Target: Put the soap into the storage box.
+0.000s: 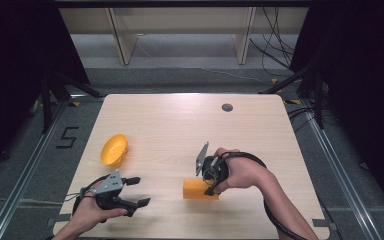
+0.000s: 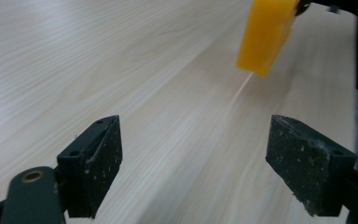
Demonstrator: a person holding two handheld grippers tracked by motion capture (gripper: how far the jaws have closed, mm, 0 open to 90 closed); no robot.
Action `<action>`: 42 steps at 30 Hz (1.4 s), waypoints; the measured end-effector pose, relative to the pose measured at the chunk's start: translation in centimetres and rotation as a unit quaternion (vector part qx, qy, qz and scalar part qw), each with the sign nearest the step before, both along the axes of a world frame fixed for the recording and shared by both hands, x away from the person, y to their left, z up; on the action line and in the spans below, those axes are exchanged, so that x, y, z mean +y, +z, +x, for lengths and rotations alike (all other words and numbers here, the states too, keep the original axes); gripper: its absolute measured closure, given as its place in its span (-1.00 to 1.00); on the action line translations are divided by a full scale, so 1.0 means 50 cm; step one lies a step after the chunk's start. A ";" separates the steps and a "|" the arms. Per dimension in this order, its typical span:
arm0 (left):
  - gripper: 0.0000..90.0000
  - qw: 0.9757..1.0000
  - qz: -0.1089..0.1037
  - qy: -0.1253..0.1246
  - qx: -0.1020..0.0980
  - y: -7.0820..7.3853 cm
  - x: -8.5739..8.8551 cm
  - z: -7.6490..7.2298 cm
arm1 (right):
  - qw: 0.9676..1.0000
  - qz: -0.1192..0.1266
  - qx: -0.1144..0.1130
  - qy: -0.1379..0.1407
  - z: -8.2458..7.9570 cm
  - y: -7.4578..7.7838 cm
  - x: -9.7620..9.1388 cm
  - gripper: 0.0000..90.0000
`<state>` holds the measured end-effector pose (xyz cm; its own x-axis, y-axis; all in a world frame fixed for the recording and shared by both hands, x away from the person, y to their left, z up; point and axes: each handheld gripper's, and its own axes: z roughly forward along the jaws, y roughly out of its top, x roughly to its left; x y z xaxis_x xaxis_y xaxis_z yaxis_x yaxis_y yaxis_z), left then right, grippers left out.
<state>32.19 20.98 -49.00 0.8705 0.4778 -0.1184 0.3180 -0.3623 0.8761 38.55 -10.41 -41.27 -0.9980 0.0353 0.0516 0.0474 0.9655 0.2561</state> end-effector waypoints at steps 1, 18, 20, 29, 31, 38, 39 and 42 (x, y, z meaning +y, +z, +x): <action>-0.61 1.000 -0.002 -0.017 0.000 0.003 -0.016 0.000 | 1.000 -0.005 0.002 -0.007 -0.014 0.005 0.004 0.38; -0.38 0.994 -0.001 -0.099 -0.051 0.018 -0.117 0.001 | 0.999 0.018 -0.010 0.026 -0.043 0.002 0.036 0.38; -0.38 0.993 -0.001 -0.104 -0.047 0.015 -0.116 0.001 | 0.999 0.026 -0.007 0.035 -0.040 -0.001 0.038 0.38; -0.37 0.994 0.002 -0.101 -0.051 0.001 -0.116 -0.002 | 1.000 0.021 0.001 0.016 -0.044 0.001 0.042 0.38; -0.37 0.993 0.004 -0.103 -0.054 0.001 -0.115 -0.003 | 1.000 0.023 0.001 0.018 -0.045 0.003 0.045 0.38; -0.32 0.991 -0.005 -0.122 -0.058 0.000 -0.120 -0.005 | 1.000 0.013 0.000 0.016 -0.053 0.006 0.057 0.38; -0.31 0.990 -0.007 -0.127 -0.058 0.000 -0.121 -0.005 | 1.000 0.016 -0.001 0.024 -0.053 0.006 0.059 0.38; -0.23 0.989 -0.012 -0.133 -0.061 -0.001 -0.126 -0.008 | 1.000 0.011 0.000 0.019 -0.057 0.007 0.063 0.38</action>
